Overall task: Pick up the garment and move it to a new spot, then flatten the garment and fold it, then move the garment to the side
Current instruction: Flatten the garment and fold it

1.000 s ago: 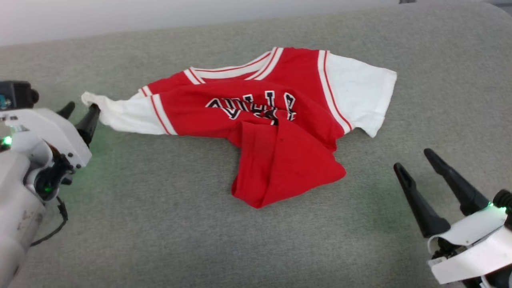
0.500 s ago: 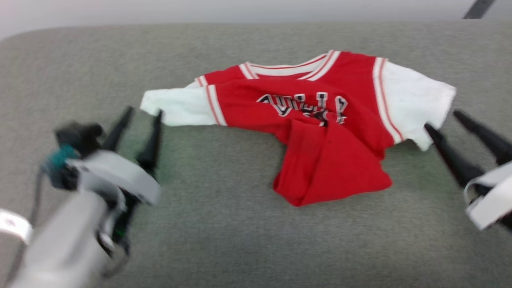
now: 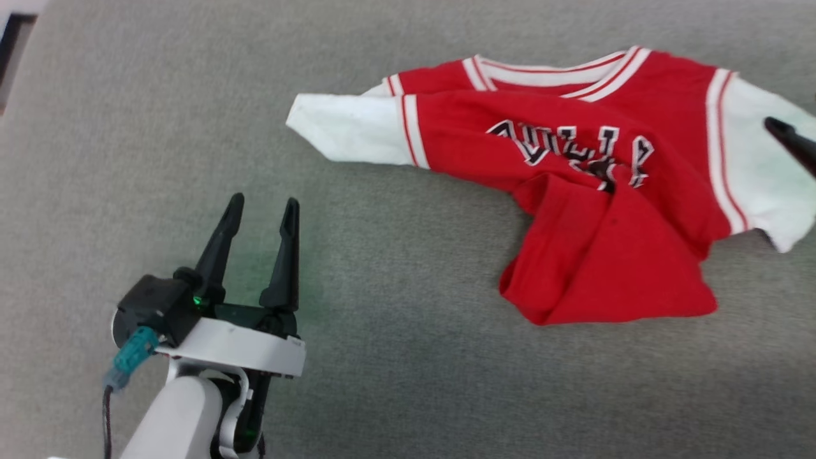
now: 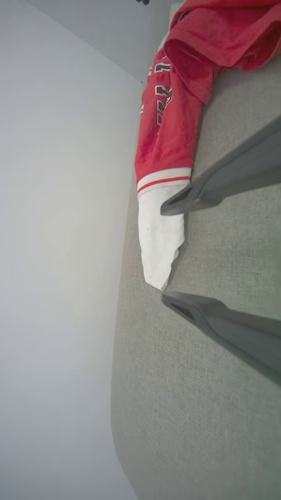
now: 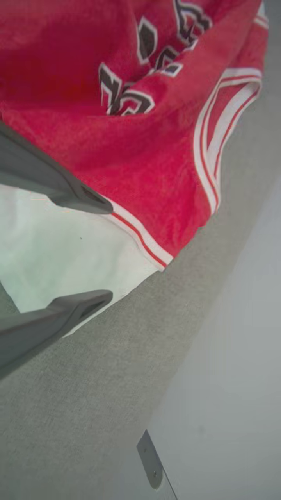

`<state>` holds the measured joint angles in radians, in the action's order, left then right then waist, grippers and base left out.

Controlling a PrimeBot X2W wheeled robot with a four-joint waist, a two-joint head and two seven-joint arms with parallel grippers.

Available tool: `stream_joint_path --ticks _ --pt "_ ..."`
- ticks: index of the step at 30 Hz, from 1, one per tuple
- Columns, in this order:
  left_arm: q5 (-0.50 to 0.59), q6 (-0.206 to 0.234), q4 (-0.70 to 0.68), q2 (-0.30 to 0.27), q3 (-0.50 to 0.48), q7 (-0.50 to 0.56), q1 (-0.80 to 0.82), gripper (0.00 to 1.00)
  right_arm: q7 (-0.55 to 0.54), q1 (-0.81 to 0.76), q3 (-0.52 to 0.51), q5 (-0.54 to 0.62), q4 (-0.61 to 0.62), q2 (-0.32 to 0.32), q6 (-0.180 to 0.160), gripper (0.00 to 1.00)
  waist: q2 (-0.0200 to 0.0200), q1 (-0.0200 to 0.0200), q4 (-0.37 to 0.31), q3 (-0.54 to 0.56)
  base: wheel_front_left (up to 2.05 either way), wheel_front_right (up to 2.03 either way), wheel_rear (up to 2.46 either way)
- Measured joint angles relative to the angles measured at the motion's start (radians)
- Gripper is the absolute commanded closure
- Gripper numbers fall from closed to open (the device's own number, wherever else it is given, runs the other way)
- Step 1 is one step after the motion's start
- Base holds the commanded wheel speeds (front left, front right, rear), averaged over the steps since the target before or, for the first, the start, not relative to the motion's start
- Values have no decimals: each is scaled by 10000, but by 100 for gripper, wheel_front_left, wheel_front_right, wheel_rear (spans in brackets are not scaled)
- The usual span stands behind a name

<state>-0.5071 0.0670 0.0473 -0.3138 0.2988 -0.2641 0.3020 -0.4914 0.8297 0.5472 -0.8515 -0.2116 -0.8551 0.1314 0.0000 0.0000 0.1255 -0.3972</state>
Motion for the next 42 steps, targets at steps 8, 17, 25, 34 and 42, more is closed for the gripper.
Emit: stream_joint_path --ticks 8,17,25,34,42 --pt "848 -869 58 917 -815 0 -96 0 -815 2040 2023 -4 -1513 -658 0 0 0 0 567 -827 0 0 0" --pt "1559 -1452 176 1530 -1480 0 -52 0 -725 3486 3591 -428 -2447 -800 0 0 0 0 920 -1506 0 0 0" --pt "1818 -1741 127 1628 -1716 0 -5 0 -535 3964 4625 -1189 -2729 -688 -2 100 0 0 675 -1461 0 0 0" --pt "1634 -1950 -123 -268 -817 986 2425 0 -217 4540 5557 -1793 -2700 -671 2 100 0 0 378 -1493 0 0 0" --pt "-2117 -1983 1183 -2483 2612 5181 6712 0 -127 5404 6364 -2052 -2437 -378 0 100 0 0 -36 -1838 0 0 0"
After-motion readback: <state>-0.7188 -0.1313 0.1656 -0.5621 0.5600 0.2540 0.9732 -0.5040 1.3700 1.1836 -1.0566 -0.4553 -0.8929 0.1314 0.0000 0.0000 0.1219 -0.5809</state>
